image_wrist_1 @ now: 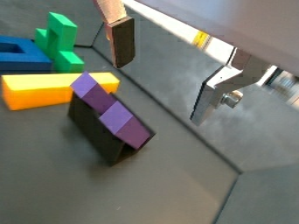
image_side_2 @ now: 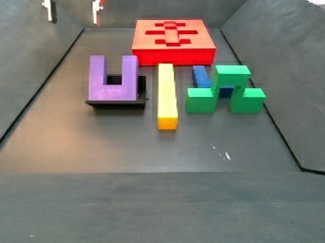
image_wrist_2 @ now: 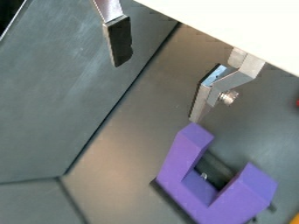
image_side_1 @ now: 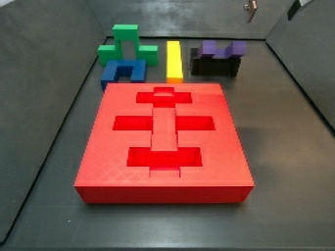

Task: Pick up the purple object. Move up. Place the purple object on the fixture. Regrasp the purple object. Move to above the board. Insert the purple object.
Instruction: Regrasp the purple object.

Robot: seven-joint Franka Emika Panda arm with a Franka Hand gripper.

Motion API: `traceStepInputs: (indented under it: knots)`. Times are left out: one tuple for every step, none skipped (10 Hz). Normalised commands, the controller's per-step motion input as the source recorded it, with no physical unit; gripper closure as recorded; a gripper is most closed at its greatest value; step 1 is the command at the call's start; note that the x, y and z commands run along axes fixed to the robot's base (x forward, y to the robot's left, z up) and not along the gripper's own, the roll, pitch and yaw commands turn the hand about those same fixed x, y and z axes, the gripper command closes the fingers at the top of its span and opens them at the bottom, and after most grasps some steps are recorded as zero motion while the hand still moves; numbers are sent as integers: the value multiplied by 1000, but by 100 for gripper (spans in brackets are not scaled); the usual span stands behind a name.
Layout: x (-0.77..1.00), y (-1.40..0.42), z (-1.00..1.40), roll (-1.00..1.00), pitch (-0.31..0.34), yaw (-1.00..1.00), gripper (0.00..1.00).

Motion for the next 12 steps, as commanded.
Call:
traceStepInputs:
  knots:
    - [20,-66,-177,1000,106,203,0]
    - [0,-34,-274,974,126,211,0]
    - [0,-11,-340,891,140,217,0]
    - [0,0,-397,803,160,226,0]
    - [0,0,-474,706,169,211,0]
    - [0,0,-397,406,146,149,0]
    - [6,0,-37,3,0,0,0]
    - [326,60,-246,-89,314,197,0]
    - [417,86,-237,-69,503,286,0]
    - [386,146,-214,-77,517,251,0]
    - [109,94,-69,-91,186,94,0]
    - [0,54,-109,-37,0,94,0]
